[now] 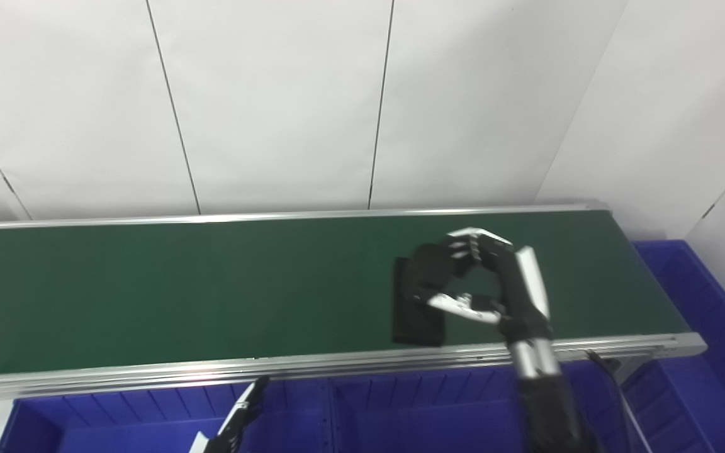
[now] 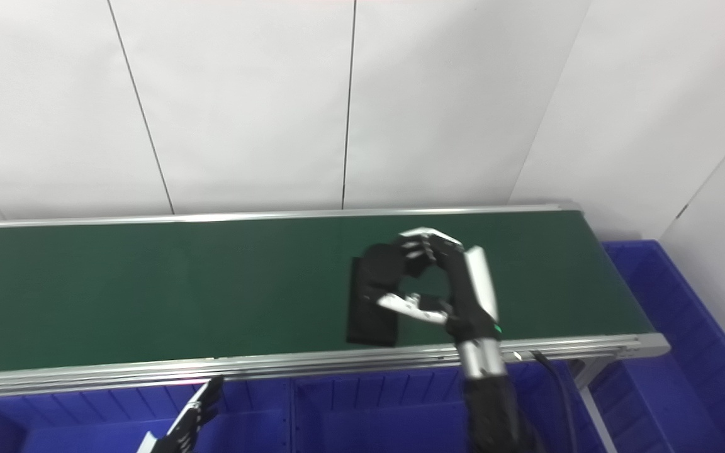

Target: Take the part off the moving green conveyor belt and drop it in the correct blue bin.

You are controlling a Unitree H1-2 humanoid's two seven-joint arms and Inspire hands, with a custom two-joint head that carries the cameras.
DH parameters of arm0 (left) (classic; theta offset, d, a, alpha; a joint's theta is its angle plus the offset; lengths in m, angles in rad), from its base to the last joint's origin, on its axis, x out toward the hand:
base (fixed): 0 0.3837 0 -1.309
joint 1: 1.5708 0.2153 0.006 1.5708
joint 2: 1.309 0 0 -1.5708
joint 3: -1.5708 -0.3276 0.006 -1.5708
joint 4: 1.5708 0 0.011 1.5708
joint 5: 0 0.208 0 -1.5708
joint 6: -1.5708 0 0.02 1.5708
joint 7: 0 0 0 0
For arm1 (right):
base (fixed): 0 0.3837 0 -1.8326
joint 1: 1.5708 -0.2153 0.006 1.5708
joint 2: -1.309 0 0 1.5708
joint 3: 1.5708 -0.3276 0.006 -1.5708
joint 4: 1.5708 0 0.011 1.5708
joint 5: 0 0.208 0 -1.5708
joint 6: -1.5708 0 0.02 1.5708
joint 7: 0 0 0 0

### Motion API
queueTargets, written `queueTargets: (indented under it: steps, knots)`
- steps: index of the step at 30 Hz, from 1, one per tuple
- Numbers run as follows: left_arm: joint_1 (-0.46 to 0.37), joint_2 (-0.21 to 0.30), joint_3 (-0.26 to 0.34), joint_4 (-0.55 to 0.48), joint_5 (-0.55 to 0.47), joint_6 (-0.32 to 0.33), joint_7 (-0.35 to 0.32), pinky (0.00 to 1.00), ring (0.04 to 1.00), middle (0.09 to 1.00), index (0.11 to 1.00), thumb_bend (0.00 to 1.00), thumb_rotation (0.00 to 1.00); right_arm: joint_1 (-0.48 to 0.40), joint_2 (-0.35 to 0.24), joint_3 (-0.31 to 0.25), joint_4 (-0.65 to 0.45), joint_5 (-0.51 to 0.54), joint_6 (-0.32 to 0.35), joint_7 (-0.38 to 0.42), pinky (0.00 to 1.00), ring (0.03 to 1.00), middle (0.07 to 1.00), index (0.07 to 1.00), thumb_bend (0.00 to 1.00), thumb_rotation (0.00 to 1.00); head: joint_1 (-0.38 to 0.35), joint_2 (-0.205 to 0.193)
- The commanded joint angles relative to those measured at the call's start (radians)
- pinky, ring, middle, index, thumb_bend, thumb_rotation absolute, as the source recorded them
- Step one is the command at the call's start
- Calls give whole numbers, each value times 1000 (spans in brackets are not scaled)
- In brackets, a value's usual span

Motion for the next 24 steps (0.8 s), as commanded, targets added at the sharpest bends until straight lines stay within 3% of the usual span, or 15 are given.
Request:
queueTargets:
  steps: [1,7,11,14,18,24]
  knots:
    - [1,-10,23,-46,-9,-25,-38,952,972,974,951,835,1000,20,-7,-23,-76,2,32,5,360,414,488,529,515,0,-11,4]
    - [12,-25,79,-64,-17,-24,-97,942,967,971,948,849,1000,186,-26,-102,-193,33,66,12,344,403,497,532,513,0,1,20]
    - [18,-31,109,-74,-10,-24,-124,912,951,960,940,835,1000,255,-25,-157,-225,65,73,13,404,432,483,518,517,0,-18,28]
    - [22,-34,130,-79,-22,-24,-150,932,961,961,941,829,1000,287,-18,-186,-229,85,84,14,392,417,484,532,514,0,-27,33]
    - [23,-38,158,-80,-30,-25,-184,935,967,962,943,839,1000,317,3,-198,-229,74,113,8,371,404,491,540,512,0,-37,45]
    - [18,-46,191,-78,-50,-24,-225,932,964,963,949,842,1000,330,23,-173,-164,52,85,9,395,404,496,541,512,0,-51,80]
